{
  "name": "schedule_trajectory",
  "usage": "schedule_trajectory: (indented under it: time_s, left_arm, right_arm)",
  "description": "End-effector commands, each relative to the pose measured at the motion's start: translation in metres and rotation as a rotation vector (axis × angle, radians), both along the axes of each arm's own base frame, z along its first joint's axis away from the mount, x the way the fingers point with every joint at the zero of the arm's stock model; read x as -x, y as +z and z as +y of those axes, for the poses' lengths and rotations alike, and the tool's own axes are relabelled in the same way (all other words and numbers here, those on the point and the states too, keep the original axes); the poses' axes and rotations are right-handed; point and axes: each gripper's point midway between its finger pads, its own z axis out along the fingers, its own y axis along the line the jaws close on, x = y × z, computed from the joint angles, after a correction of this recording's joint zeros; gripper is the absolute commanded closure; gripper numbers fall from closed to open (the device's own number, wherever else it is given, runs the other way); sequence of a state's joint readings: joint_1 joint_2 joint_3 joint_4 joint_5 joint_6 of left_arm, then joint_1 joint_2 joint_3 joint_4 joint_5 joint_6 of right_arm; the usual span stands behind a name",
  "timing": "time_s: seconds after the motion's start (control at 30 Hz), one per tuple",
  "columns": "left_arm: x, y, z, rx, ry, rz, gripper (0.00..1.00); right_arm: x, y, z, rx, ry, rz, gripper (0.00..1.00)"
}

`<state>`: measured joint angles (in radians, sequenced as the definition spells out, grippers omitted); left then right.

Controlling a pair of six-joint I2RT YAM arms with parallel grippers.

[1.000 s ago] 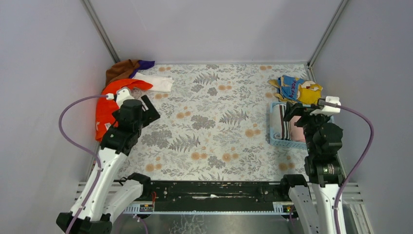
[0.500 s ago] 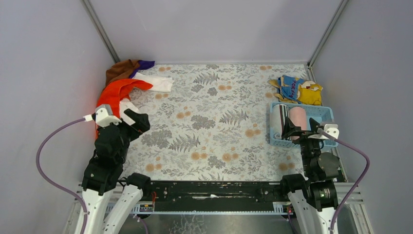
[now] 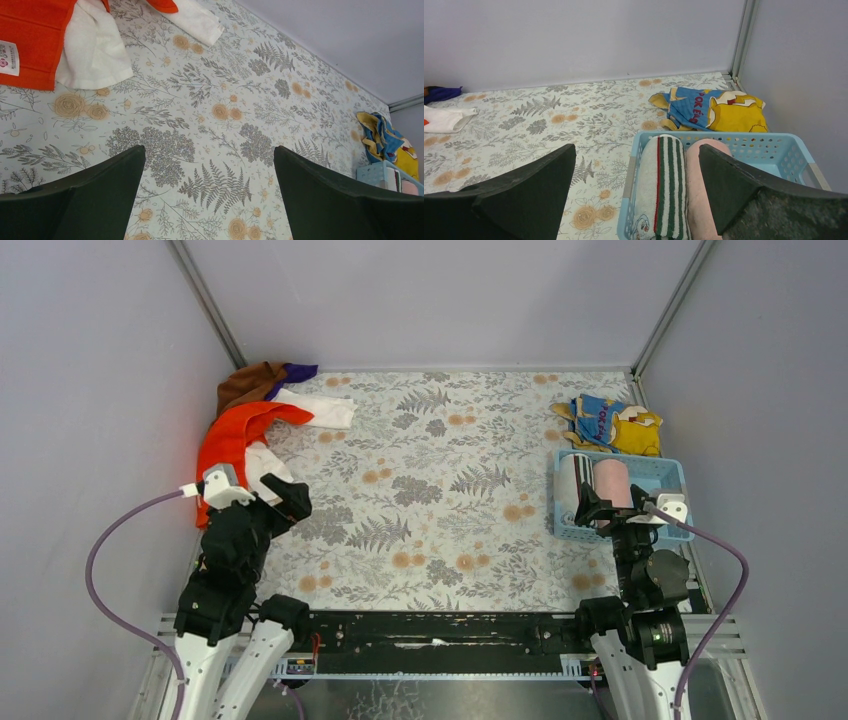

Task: Roll the towels
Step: Reset both arms

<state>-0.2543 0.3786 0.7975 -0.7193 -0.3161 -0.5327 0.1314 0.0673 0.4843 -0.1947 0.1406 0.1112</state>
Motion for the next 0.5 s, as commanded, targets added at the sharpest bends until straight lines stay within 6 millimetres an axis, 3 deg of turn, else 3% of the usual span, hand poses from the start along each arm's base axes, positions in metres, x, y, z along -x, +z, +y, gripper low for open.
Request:
schedule_trajectory:
  time_s: [0.0,0.47]
  left_arm:
    - [-0.0040,0.0079,0.0008,-0.006,0.001,-0.047,0.00]
    - [-0.0073,0.0023,0.0007,-0.015,0.001,-0.036,0.00]
  right_arm:
    - [0.0005,0.0158,-0.0001,0.006,0.000,-0.069,0.01]
    - [0.0024,0.0152,0.0015,0.009,0.010,-0.083,0.01]
